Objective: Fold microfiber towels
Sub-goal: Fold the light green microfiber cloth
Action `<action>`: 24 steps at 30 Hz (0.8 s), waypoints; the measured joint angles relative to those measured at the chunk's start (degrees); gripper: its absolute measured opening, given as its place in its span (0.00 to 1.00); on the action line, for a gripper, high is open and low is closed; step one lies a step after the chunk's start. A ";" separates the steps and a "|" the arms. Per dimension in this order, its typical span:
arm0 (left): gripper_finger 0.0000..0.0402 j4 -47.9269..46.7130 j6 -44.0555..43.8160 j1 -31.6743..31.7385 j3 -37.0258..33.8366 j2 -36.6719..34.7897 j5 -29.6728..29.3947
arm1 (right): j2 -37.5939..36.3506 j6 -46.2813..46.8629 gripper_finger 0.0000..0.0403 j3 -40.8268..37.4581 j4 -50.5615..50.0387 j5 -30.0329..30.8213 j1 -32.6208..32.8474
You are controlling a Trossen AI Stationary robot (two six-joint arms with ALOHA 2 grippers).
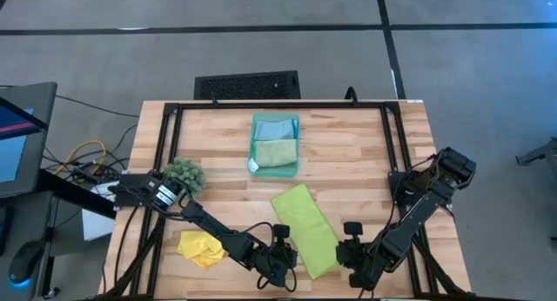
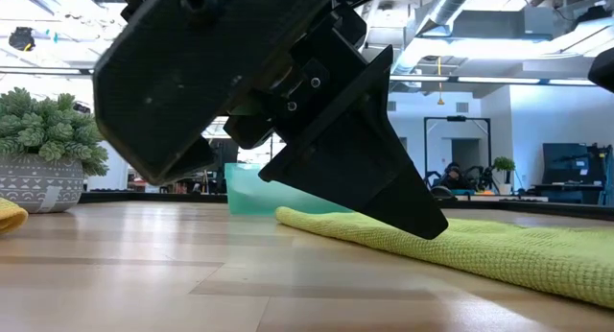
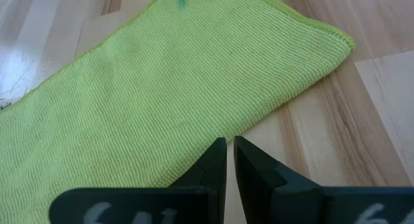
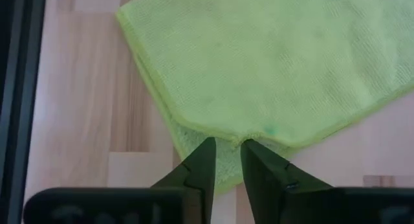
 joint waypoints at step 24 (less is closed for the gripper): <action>0.06 0.00 0.00 0.00 0.00 0.00 0.00 | 0.00 6.57 0.14 -0.02 -1.95 -3.40 0.15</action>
